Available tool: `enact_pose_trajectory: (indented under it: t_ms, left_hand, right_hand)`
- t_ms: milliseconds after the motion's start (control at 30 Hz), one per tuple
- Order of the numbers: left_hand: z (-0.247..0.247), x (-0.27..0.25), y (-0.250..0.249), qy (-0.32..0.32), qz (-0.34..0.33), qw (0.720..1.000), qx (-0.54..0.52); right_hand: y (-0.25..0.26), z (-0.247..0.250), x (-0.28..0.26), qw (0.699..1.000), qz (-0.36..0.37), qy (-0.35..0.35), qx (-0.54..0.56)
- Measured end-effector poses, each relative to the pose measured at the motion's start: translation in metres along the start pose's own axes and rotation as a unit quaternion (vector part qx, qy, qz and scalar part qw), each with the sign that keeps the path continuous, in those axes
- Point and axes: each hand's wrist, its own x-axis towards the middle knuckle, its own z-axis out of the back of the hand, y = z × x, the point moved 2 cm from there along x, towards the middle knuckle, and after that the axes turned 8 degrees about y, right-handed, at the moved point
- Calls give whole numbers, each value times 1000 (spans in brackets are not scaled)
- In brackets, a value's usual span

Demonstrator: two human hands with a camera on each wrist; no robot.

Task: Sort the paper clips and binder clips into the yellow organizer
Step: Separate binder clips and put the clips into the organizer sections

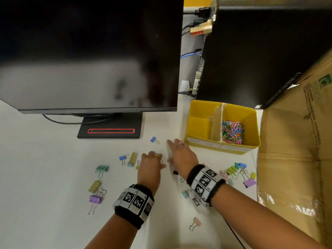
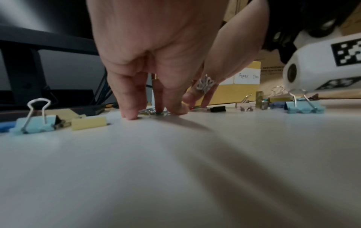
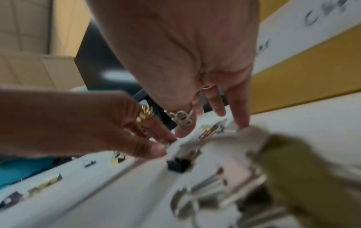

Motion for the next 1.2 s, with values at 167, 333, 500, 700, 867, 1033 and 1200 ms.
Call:
enact_pose_trajectory:
  t_ms: [167,333,500,700,867,1033,1200]
  left_hand:
    - [-3,9,10,-37,38,997,-50]
    - [1,7,5,-42,26,998,-30]
    - [5,2,-5,-16,16,999,45]
    - [4,6,-2,9,5,999,37]
    - [36,-1,26,3,41,952,-304]
    - [53,-24,52,72,46,654,-752]
    - [39,-33,62,78,42,587,-805]
  right_hand:
    - [3,4,7,987,2,60,-146]
    - [1,6,0,995,31,17,-95]
    - [-13,0,-1,993,45,-10,108]
    - [-27,-4,4,967,56,-7,247]
    - [-39,0,-7,854,-10,27,519]
    - [-40,-6,-19,482,-112,98,863]
    - [-43,-8,-32,391,-119,117,905]
